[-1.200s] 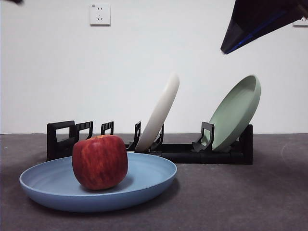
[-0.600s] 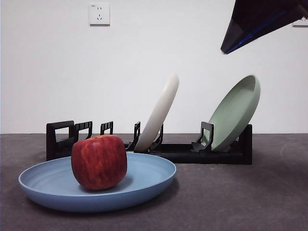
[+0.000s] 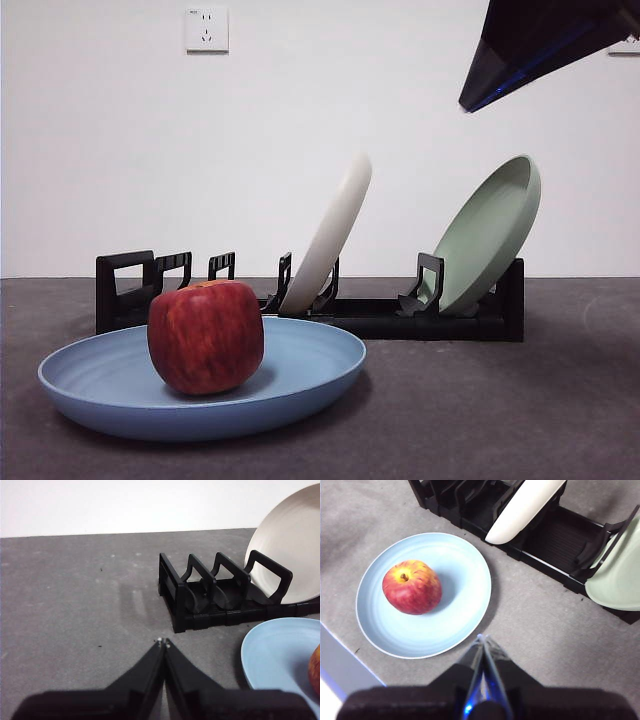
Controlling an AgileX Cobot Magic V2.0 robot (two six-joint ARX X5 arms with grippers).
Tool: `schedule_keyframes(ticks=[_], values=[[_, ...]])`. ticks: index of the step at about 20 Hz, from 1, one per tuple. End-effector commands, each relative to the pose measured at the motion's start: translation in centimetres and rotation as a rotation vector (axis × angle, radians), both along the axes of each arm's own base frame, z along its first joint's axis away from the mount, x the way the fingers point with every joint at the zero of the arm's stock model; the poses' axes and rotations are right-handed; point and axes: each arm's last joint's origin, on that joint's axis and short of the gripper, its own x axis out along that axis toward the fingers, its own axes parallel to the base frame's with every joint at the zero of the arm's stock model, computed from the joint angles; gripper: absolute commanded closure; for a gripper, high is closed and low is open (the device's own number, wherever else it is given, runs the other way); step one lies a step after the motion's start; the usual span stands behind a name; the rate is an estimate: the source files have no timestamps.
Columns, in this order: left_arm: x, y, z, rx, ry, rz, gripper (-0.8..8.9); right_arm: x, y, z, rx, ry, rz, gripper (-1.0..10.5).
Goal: Take the blue plate from the plate rack,put the plate on the table,take the apple from the table,put the apple in the plate
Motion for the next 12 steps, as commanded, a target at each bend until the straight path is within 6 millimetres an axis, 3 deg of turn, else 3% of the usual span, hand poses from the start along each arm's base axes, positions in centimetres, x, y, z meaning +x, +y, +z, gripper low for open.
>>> schedule_keyframes(ticks=[1,12], values=[[0.06,0.03,-0.43,-0.02,0.014,0.008,8.16,-0.03,-0.03,-0.04,0.005,0.003,-0.008,9.5],[0.06,0.03,-0.43,-0.02,0.014,0.008,8.16,-0.33,-0.19,0.17,0.012,0.0,0.001,9.5]])
